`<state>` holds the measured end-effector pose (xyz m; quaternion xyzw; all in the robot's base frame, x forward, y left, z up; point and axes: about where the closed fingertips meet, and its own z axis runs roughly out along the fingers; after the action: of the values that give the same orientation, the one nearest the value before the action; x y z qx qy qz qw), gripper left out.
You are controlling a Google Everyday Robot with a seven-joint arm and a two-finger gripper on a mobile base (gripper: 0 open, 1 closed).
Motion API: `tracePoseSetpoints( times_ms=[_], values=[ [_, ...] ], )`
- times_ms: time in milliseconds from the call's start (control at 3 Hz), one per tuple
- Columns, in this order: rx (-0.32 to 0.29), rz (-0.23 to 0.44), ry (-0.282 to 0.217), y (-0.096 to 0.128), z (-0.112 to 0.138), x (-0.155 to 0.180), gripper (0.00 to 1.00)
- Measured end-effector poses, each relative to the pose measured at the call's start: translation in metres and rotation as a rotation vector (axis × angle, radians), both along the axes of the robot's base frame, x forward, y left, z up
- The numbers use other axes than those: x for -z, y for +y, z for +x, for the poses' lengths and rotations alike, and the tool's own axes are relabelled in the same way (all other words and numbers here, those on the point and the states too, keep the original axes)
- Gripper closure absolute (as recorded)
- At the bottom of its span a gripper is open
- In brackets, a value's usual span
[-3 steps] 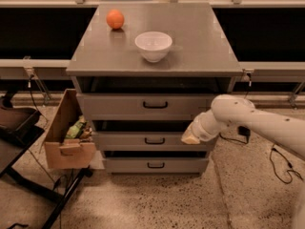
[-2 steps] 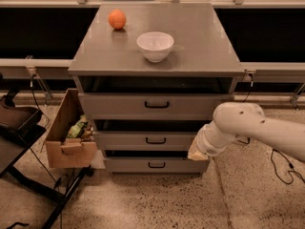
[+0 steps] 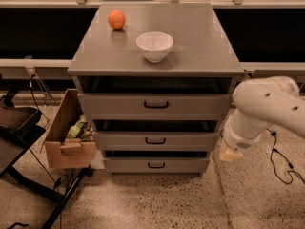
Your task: Close top drawer
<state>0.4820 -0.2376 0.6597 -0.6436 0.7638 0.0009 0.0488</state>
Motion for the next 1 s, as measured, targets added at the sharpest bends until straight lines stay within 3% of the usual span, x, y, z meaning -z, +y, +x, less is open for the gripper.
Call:
tracePoseSetpoints(
  times_ms=[333,667,1000],
  values=[
    [0.092,-0.036,-0.036,-0.045,0.022,-0.055,1.0],
    [0.18,-0.023,-0.056,-0.071,0.035,-0.088,1.0],
    [0.202,0.045,-0.039,-0.076,0.039,-0.097,0.98]
  ],
)
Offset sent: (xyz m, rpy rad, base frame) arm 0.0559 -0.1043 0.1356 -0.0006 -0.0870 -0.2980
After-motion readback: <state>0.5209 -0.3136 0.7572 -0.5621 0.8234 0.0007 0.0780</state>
